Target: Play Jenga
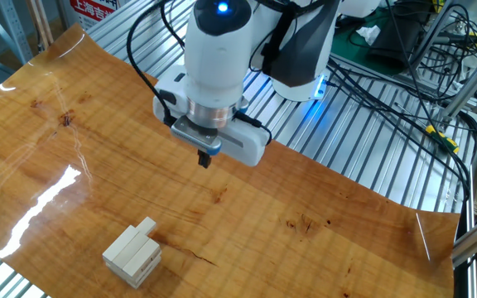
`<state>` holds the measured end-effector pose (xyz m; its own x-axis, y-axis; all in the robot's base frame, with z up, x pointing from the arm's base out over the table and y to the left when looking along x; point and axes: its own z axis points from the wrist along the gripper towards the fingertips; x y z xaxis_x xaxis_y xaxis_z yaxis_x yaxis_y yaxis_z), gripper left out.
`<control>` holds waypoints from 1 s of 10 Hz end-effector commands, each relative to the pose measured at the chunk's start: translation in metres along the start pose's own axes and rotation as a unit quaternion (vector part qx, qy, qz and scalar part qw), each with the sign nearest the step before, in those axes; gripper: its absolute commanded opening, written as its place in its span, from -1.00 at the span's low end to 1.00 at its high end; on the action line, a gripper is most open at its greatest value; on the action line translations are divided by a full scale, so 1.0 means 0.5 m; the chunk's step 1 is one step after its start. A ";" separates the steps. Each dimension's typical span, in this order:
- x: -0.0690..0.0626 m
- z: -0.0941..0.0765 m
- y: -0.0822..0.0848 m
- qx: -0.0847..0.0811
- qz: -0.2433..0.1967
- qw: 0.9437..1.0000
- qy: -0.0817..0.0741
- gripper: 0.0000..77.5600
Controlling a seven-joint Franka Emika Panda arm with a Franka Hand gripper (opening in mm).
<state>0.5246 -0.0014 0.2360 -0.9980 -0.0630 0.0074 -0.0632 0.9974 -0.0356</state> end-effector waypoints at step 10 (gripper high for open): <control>-0.019 0.065 -0.017 -0.029 0.030 0.999 0.018 -1.00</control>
<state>0.5313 -0.0088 0.2036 -0.9991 -0.0160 0.0402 -0.0171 0.9995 -0.0280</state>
